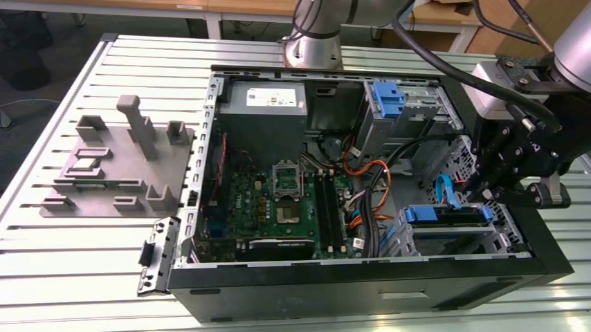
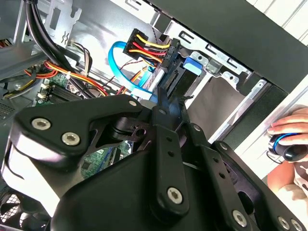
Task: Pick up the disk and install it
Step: 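Insert the second disk wire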
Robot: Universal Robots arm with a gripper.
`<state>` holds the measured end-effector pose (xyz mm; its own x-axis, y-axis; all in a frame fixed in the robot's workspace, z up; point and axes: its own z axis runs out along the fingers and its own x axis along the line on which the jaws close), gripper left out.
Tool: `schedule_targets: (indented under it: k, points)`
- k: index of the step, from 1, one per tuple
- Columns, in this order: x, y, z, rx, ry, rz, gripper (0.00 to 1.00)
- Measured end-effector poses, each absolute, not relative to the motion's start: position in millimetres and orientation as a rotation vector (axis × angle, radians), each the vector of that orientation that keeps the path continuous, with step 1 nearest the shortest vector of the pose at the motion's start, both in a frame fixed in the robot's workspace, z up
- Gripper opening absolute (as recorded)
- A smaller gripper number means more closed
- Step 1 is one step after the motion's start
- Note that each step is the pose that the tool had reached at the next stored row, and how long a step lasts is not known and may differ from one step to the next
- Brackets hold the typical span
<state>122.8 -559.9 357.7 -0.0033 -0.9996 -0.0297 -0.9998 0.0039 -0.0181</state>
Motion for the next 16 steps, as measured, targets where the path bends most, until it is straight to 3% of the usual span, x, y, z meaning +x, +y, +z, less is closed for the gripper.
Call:
schedule_targets:
  k: [16]
  points:
    - [149, -548, 356, -2.201, 2.209, 0.030, 0.24]
